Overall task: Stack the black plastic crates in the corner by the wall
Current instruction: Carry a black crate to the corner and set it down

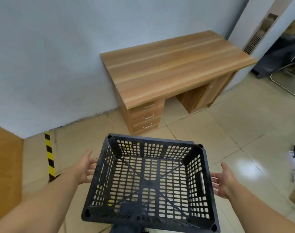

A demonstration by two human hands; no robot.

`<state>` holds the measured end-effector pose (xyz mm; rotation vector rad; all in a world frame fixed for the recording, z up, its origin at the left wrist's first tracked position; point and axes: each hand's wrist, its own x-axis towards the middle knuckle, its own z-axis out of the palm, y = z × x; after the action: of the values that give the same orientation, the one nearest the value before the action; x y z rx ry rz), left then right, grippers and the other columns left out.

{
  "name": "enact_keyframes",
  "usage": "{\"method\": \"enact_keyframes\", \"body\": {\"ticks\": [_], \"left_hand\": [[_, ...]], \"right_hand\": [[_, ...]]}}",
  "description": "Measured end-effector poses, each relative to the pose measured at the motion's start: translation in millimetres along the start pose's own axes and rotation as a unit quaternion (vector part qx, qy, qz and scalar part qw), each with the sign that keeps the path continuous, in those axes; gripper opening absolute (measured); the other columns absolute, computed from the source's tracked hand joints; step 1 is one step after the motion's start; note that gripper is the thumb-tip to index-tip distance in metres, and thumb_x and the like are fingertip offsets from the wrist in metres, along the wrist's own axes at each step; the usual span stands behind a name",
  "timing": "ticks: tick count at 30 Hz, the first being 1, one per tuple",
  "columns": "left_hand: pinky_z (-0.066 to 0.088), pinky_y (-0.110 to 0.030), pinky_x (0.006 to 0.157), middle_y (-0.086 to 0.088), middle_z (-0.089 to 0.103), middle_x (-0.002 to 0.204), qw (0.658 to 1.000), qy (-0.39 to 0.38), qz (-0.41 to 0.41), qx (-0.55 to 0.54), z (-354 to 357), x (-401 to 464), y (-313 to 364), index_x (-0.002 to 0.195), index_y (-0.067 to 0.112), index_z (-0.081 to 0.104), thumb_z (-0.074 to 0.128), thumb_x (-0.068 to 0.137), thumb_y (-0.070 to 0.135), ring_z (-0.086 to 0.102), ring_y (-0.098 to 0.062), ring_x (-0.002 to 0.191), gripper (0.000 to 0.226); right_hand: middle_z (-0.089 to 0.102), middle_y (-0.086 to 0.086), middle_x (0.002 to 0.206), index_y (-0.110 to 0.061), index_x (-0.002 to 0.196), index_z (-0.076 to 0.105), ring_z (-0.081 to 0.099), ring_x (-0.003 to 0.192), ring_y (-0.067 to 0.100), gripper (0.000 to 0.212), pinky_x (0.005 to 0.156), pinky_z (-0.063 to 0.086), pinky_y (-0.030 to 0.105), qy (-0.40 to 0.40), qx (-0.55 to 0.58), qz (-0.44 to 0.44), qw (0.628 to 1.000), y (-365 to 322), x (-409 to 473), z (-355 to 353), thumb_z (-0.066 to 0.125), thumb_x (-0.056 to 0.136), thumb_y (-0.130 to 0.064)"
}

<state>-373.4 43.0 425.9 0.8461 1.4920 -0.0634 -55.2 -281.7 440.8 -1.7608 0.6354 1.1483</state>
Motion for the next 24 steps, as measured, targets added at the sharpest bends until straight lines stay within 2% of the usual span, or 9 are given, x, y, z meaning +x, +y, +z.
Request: {"method": "enact_keyframes", "body": {"ticks": [3,5,9,13,17,20,24], "left_hand": [[0.042,-0.042,0.076,-0.014,0.054,0.093,0.998,0.031,-0.012,-0.047,-43,-13,-28,0.113,0.006,0.059,0.024,0.091,0.065,0.052,-0.029,0.086,0.072],[0.042,-0.043,0.078,-0.015,0.054,0.092,0.995,0.051,-0.016,-0.079,-70,-22,-44,0.114,0.005,0.058,0.025,0.091,0.065,0.052,-0.029,0.085,0.072],[0.043,-0.044,0.079,-0.016,0.054,0.096,0.989,0.079,-0.019,-0.125,-121,-39,-70,0.115,0.005,0.058,0.027,0.090,0.067,0.052,-0.030,0.088,0.073],[0.042,-0.041,0.074,-0.014,0.053,0.091,0.980,0.115,-0.016,-0.163,-165,-48,-91,0.109,0.007,0.057,0.025,0.091,0.066,0.051,-0.028,0.082,0.069],[0.040,-0.042,0.077,-0.014,0.051,0.088,0.968,0.133,-0.017,-0.211,-212,-48,-107,0.104,0.007,0.057,0.025,0.092,0.064,0.049,-0.027,0.079,0.066],[0.038,-0.042,0.078,-0.014,0.051,0.089,0.962,0.133,-0.019,-0.238,-250,-42,-113,0.094,0.008,0.057,0.025,0.092,0.065,0.049,-0.028,0.081,0.065],[0.039,-0.039,0.072,-0.013,0.050,0.086,0.958,0.128,-0.026,-0.256,-308,-29,-109,0.091,0.008,0.056,0.025,0.092,0.065,0.048,-0.027,0.079,0.065]], "right_hand": [[0.061,0.016,0.098,0.002,0.111,0.056,0.057,0.083,0.029,0.080,0.070,0.046,0.036,-0.030,-0.051,-0.009,0.998,-8,-4,31,0.024,0.088,-0.068],[0.057,0.015,0.094,0.000,0.109,0.057,0.054,0.077,0.027,0.081,0.068,0.045,0.034,-0.059,-0.095,-0.013,0.994,-12,-9,56,0.022,0.087,-0.069],[0.058,0.016,0.094,-0.001,0.103,0.057,0.054,0.080,0.027,0.083,0.068,0.045,0.033,-0.105,-0.168,-0.022,0.980,-15,-25,110,0.019,0.086,-0.073],[0.060,0.018,0.102,-0.002,0.104,0.056,0.056,0.090,0.030,0.082,0.072,0.046,0.037,-0.126,-0.226,-0.040,0.965,-15,-42,168,0.020,0.085,-0.073],[0.059,0.018,0.102,-0.003,0.100,0.055,0.057,0.100,0.034,0.079,0.072,0.045,0.038,-0.140,-0.265,-0.052,0.953,-10,-64,229,0.020,0.086,-0.073],[0.059,0.018,0.099,-0.002,0.097,0.053,0.055,0.089,0.032,0.076,0.068,0.044,0.037,-0.146,-0.285,-0.063,0.945,-5,-79,278,0.021,0.088,-0.070],[0.059,0.019,0.100,0.000,0.107,0.051,0.055,0.087,0.031,0.077,0.064,0.042,0.036,-0.138,-0.308,-0.083,0.938,3,-95,347,0.021,0.089,-0.069]]}}
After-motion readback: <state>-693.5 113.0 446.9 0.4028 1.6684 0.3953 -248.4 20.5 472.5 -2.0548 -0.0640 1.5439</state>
